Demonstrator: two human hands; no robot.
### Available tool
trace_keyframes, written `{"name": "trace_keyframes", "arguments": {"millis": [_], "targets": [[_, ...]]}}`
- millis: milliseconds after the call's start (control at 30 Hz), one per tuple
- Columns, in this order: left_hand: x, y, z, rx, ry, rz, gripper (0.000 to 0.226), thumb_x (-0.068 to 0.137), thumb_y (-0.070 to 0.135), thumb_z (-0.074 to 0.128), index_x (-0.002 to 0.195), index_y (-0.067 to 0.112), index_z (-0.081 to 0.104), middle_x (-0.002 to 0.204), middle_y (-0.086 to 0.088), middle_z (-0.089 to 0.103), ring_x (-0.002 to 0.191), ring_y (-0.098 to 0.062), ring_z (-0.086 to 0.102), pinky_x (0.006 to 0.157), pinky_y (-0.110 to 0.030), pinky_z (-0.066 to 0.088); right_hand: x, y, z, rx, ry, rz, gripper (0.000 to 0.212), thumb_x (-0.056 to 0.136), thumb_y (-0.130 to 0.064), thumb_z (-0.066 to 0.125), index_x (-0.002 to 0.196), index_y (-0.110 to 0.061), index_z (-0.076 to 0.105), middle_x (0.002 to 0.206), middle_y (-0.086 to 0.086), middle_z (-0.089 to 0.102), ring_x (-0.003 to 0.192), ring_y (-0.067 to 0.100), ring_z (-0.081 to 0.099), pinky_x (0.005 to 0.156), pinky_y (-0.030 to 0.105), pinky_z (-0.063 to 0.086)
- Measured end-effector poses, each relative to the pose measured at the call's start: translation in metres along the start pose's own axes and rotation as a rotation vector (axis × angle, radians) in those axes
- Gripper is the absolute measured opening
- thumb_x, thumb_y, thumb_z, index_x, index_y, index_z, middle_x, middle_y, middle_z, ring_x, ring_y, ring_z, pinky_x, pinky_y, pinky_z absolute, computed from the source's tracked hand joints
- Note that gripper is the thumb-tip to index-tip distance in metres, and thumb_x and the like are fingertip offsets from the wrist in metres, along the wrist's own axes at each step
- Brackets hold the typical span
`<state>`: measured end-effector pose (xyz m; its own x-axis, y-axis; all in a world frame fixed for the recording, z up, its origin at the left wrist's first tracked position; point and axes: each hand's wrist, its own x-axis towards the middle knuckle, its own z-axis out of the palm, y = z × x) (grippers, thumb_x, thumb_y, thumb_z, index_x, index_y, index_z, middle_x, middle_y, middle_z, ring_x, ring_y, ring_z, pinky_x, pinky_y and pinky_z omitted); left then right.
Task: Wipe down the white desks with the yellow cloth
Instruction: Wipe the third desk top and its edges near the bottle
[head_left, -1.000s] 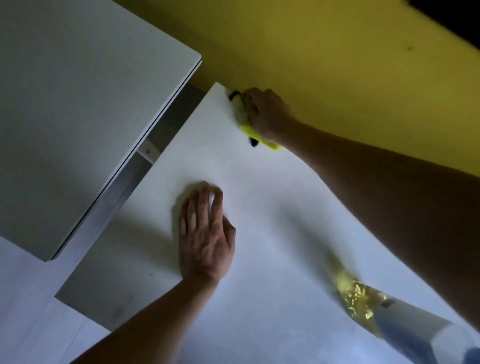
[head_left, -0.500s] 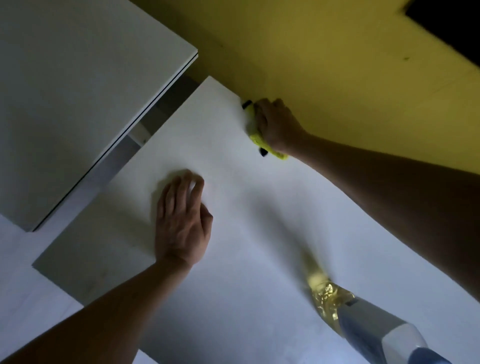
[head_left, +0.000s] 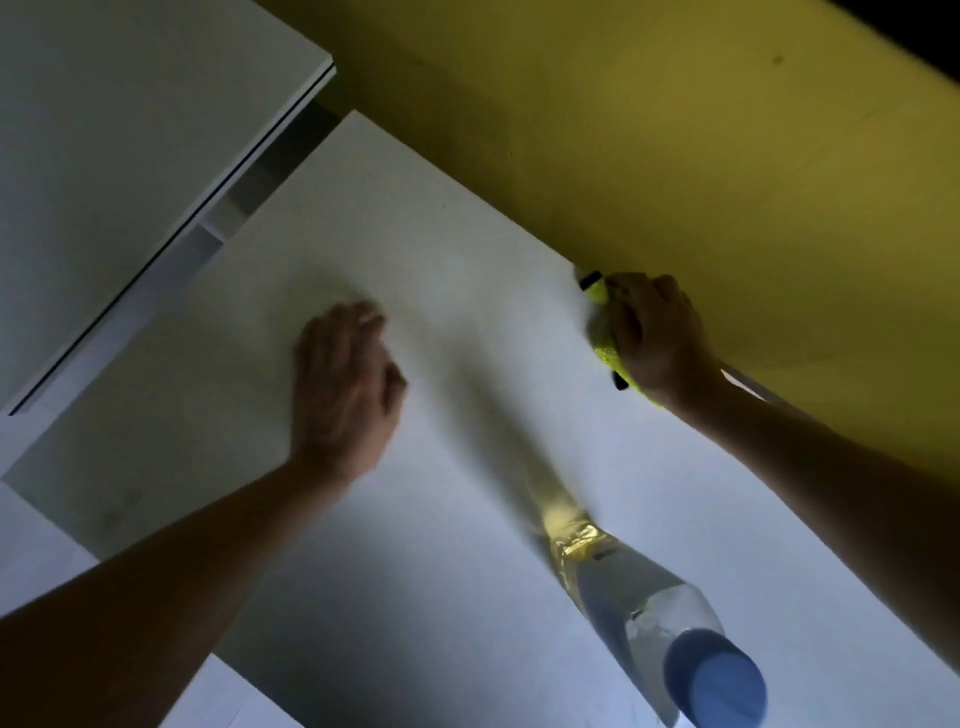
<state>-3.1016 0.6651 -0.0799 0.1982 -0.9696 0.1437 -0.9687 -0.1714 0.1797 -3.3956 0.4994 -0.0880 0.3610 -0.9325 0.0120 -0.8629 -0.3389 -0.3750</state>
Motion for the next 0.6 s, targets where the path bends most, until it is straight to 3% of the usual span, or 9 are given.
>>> {"name": "trace_keyframes", "arguments": {"millis": [67,133,367,600], "targets": [[0.011,0.038,0.010,-0.067,-0.062,0.196,0.054,0.098,0.026,0.043,0.145,0.002,0.054,0.153,-0.021,0.051,0.141,-0.042,0.048,0.119,-0.053,0.037,-0.001,-0.001,0.000,-0.005,0.024,0.032,0.045,0.096,-0.036,0.035,0.125,-0.015,0.062,0.101,0.018,0.058,0.089,0.043,0.058,0.078,0.050,0.051],[0.017,0.076,0.023,-0.107,-0.139,0.274,0.057,0.098,0.027,0.041,0.150,0.005,0.050,0.158,-0.019,0.047,0.146,-0.039,0.043,0.123,-0.050,0.032,0.011,-0.014,0.002,-0.015,0.033,0.025,0.049,0.096,-0.042,0.031,0.123,-0.017,0.063,0.101,0.019,0.059,0.090,0.045,0.059,0.076,0.051,0.052],[0.019,0.107,0.035,-0.137,-0.069,0.180,0.056,0.094,0.018,0.048,0.149,0.005,0.052,0.154,-0.018,0.050,0.147,-0.036,0.042,0.127,-0.047,0.025,0.079,-0.076,0.030,0.048,-0.038,0.001,0.038,0.104,-0.036,0.039,0.137,-0.025,0.055,0.119,0.016,0.058,0.109,0.040,0.059,0.087,0.045,0.047],[0.020,0.105,0.036,-0.122,-0.051,0.209,0.057,0.093,0.019,0.052,0.148,0.006,0.053,0.157,-0.018,0.048,0.148,-0.038,0.041,0.126,-0.048,0.027,-0.012,0.009,0.006,0.065,0.139,0.161,0.035,0.095,-0.043,0.044,0.114,-0.023,0.065,0.101,0.013,0.062,0.096,0.040,0.059,0.076,0.043,0.044]]}}
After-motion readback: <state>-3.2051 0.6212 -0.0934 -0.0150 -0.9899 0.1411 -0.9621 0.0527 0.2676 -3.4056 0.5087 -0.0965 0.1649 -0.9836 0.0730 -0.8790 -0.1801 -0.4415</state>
